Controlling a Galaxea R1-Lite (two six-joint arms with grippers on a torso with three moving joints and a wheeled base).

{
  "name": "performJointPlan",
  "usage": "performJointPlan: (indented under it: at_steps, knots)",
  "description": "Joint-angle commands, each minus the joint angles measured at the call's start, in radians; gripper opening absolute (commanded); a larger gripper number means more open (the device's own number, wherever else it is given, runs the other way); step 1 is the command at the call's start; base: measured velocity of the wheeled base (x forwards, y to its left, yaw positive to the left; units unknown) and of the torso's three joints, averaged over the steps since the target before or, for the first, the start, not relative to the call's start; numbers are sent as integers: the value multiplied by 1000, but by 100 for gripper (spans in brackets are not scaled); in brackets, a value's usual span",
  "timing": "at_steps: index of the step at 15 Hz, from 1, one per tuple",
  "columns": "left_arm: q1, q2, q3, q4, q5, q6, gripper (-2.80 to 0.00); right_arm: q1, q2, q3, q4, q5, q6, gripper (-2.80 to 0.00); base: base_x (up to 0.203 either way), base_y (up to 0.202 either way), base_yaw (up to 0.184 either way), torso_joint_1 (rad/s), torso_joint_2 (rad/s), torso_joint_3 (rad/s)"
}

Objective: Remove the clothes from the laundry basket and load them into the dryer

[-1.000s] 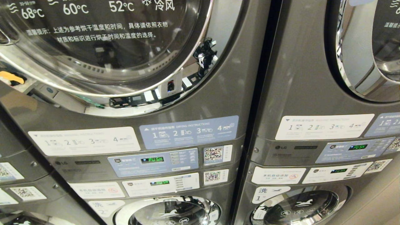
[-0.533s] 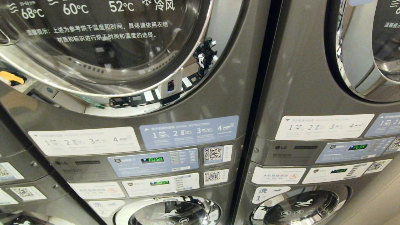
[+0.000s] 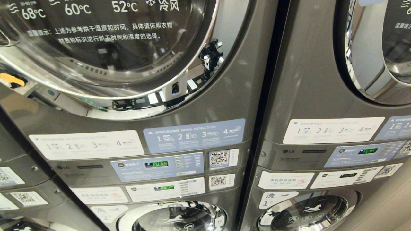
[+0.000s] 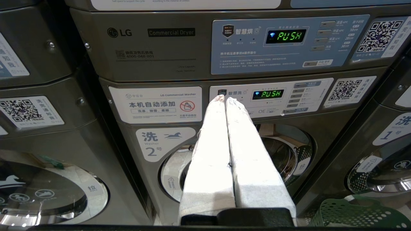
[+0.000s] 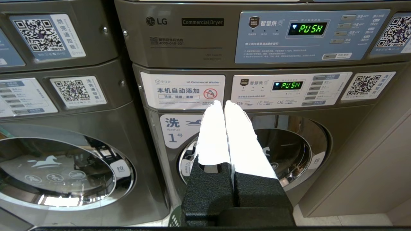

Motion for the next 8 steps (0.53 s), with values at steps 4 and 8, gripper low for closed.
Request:
performJointPlan:
  at_steps: [4,8]
  knots:
    - [0,0,2,0,0,0,-280,0,0,0,0,0,0,-280,0,0,0,0,0,0]
    - [0,0,2,0,0,0,-280,0,2,0,0,1,0,-280,0,0,0,0,0,0]
